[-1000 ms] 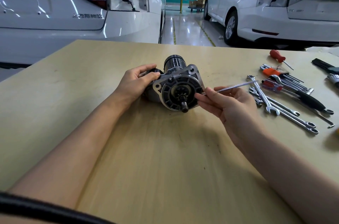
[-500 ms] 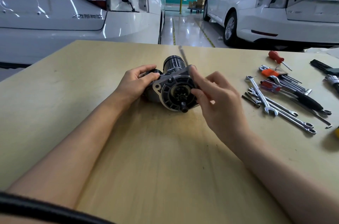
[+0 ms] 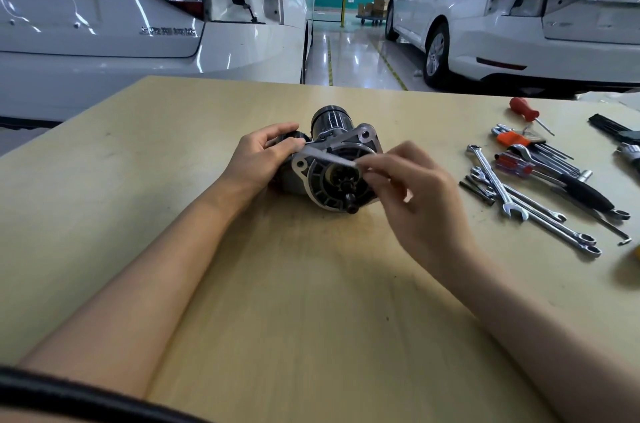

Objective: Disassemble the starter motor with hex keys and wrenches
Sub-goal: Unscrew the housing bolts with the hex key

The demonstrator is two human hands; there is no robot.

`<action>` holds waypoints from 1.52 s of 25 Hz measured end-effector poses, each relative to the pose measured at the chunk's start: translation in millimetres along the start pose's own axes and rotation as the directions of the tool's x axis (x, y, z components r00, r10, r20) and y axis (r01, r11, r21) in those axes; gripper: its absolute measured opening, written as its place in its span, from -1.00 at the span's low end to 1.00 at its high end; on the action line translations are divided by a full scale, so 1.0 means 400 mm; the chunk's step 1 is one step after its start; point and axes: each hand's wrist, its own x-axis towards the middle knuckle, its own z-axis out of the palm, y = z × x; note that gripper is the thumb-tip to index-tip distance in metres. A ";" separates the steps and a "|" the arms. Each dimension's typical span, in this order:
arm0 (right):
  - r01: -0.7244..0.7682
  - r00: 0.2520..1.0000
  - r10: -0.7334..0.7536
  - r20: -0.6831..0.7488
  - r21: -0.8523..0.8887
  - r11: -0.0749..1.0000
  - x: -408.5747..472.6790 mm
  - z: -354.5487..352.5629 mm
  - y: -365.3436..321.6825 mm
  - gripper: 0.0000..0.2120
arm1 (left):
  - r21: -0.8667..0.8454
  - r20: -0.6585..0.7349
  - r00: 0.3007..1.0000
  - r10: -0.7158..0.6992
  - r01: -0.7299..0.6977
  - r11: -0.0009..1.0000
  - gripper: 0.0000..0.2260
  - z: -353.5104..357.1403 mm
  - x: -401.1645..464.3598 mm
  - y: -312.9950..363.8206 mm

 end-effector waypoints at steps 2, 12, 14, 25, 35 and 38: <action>-0.316 0.931 0.360 -0.064 0.354 0.880 0.005 -0.019 -0.003 -0.87 | -0.007 -0.025 1.000 -0.005 0.005 1.000 -0.70 0.005 0.000 -0.003; -0.537 0.529 0.778 0.338 0.844 -0.002 0.008 -0.032 0.006 -0.84 | 0.061 0.110 0.937 0.330 -0.338 0.939 -0.77 0.048 -0.057 0.048; -0.544 0.498 0.787 0.364 0.838 -0.044 0.007 -0.032 0.006 -0.83 | 0.069 0.129 0.940 0.316 -0.327 0.943 -0.78 0.051 -0.061 0.048; -0.566 0.438 0.780 0.448 0.811 -0.148 0.008 -0.025 0.005 -0.85 | 0.056 0.129 0.940 0.315 -0.324 0.944 -0.78 0.047 -0.055 0.049; -0.544 0.419 0.766 0.489 0.810 -0.219 0.011 -0.026 -0.006 -0.89 | 0.037 0.137 0.934 0.330 -0.337 0.941 -0.80 0.047 -0.055 0.047; -0.516 0.417 0.761 0.497 0.819 -0.253 0.010 -0.021 -0.011 -0.91 | 0.034 0.134 0.935 0.328 -0.335 0.942 -0.79 0.047 -0.051 0.044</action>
